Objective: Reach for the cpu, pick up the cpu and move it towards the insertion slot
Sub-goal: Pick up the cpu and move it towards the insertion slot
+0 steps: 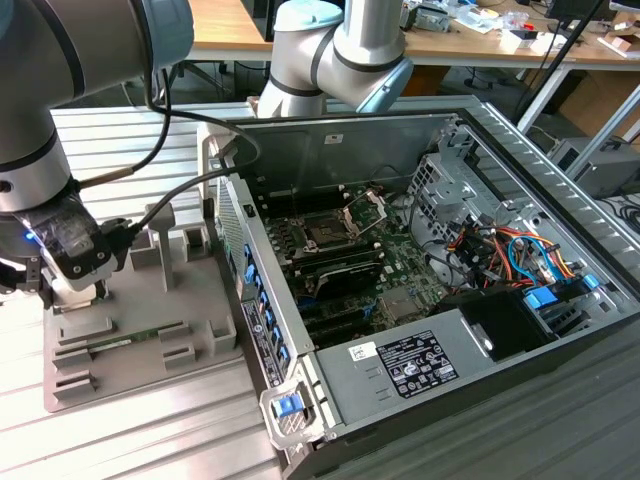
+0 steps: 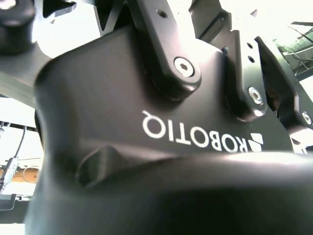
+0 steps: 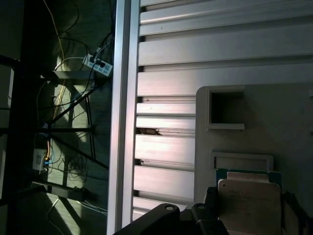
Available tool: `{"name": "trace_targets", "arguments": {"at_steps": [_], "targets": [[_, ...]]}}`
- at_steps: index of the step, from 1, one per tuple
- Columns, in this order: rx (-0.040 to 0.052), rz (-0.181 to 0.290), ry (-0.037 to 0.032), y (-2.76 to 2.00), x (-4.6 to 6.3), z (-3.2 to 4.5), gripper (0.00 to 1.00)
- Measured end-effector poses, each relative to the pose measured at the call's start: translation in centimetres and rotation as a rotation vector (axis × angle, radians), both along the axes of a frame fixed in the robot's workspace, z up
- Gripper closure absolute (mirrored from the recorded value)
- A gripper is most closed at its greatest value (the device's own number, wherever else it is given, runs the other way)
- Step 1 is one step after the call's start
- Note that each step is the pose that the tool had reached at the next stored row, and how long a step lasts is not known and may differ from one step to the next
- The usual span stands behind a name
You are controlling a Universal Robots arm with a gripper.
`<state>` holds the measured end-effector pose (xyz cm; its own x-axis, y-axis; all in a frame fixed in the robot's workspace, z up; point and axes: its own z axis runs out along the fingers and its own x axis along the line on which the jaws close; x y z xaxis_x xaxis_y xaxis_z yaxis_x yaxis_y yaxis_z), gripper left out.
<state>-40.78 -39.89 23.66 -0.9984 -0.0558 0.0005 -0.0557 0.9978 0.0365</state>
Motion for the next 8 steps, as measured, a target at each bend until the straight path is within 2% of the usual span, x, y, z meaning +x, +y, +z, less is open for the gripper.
{"name": "trace_targets", "arguments": {"at_steps": [8], "targets": [[0.0,0.0,0.0001,0.0,0.0,0.23,0.45]]}}
